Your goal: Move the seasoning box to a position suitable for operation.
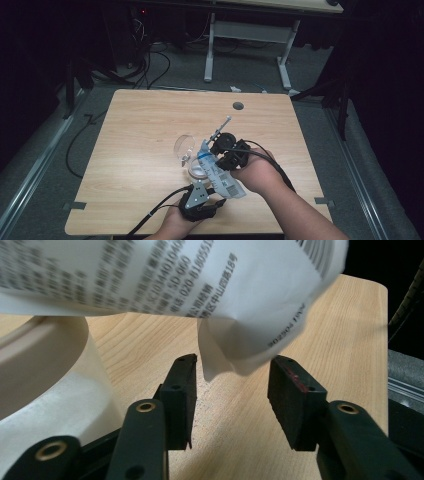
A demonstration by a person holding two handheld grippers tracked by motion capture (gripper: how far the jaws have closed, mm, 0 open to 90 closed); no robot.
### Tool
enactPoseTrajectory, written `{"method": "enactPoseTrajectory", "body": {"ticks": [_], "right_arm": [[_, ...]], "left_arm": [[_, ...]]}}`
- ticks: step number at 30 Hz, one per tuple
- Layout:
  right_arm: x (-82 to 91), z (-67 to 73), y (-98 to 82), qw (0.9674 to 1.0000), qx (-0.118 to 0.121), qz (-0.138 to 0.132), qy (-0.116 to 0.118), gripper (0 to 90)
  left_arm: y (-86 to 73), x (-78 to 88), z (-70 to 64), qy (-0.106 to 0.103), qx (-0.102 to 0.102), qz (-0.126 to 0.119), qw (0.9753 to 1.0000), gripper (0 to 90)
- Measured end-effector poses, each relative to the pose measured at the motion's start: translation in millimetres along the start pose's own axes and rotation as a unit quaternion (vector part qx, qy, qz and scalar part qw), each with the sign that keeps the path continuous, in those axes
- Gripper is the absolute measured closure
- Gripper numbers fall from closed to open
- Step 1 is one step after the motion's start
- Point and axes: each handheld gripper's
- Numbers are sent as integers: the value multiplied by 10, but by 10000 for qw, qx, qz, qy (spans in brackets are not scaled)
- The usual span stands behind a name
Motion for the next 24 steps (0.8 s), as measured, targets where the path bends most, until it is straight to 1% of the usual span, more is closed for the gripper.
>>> {"method": "enactPoseTrajectory", "body": {"ticks": [5, 6, 8, 13, 18, 20, 22, 24], "right_arm": [[-12, -16, -21, 10000, -2, 0, 0, 900], [-11, -21, -25, 10000, 3, -16, 4, 900], [-3, -22, -29, 10000, -28, -24, 27, 900], [14, -20, -32, 10000, 21, -65, 45, 900], [12, -3, -33, 10000, 38, -80, 22, 900], [28, -4, -40, 10000, 34, -81, 4, 900], [43, -9, -54, 10000, 9, -95, -4, 900], [55, -19, -69, 9999, 29, -98, -9, 900]], "left_arm": [[-14, 48, -7, -15, -8, 70, 10000, 510], [-15, 65, -6, -11, -34, 76, 10000, 506], [-2, 111, 2, -23, -8, 60, 10000, 497], [72, 245, 60, -11, 57, -33, 10000, 488], [149, 420, 170, 92, -89, -113, 9999, 485], [166, 503, 232, 147, -187, -111, 9997, 484], [188, 596, 306, 210, -236, -96, 9995, 484], [215, 679, 387, 274, -196, -96, 9994, 484]]}}
Point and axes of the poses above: each handheld gripper's, and its own axes: x roughly backward along the jaws, y roughly out of its top, z roughly to its left, and after that the axes turned 2 degrees about x, right-handed
